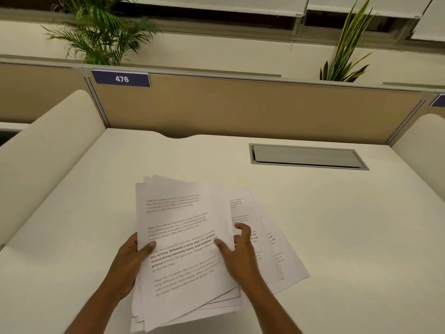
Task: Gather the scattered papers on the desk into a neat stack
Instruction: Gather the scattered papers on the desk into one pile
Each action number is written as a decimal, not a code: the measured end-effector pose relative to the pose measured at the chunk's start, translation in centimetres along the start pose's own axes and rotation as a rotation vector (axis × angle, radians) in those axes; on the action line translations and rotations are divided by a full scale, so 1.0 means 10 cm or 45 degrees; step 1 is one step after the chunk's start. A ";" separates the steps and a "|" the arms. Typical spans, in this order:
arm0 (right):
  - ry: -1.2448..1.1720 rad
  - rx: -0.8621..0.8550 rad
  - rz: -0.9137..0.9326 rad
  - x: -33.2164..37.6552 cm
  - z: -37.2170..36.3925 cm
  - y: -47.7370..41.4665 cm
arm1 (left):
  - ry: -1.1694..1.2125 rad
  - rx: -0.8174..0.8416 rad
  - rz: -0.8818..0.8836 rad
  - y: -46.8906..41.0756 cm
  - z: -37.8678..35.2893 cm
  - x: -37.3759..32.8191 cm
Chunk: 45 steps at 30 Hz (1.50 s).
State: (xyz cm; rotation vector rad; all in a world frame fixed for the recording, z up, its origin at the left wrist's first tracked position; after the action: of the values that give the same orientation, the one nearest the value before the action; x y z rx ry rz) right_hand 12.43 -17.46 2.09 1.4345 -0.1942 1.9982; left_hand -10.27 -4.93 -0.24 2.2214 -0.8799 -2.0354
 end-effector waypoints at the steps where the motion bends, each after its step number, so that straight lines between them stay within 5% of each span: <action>1: 0.058 -0.063 -0.016 -0.03 0.10 -0.04 | -0.005 -0.024 -0.006 0.00 0.03 -0.01; 5: 0.534 -0.350 -0.186 -0.31 0.56 -0.23 | 0.006 -0.103 -0.012 0.00 0.16 -0.04; 10: 0.912 -0.328 -0.380 -0.57 0.69 -0.29 | -0.013 -0.169 -0.058 0.00 0.23 -0.11; 17: 0.456 -0.292 -0.289 -0.66 0.75 -0.36 | -0.063 -0.243 -0.119 0.00 0.34 -0.28; 30: -0.145 -0.733 0.022 -0.15 1.57 -0.20 | -0.084 -0.332 -0.191 -0.01 0.66 -0.40; 35: -0.386 -0.499 0.051 0.12 1.31 -0.12 | -0.010 -0.223 -0.162 -0.02 0.45 -0.36; 45: -0.073 -0.200 0.072 0.19 0.22 0.04 | 0.076 -0.087 -0.079 0.06 -0.02 -0.25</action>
State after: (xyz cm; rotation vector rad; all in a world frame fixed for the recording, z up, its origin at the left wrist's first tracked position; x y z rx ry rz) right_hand 13.63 -17.99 4.75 1.4008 -0.4116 1.9416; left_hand -10.35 -4.51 2.26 2.2881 -0.7344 -1.9808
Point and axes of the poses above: each hand's wrist, its own y-axis away from the middle knuckle, its own z-axis out of the back of the hand, x = y × z, the point moved 2 cm from there along -y, towards the middle knuckle, and after that the axes turned 1 degree about x, right-handed, at the moved point
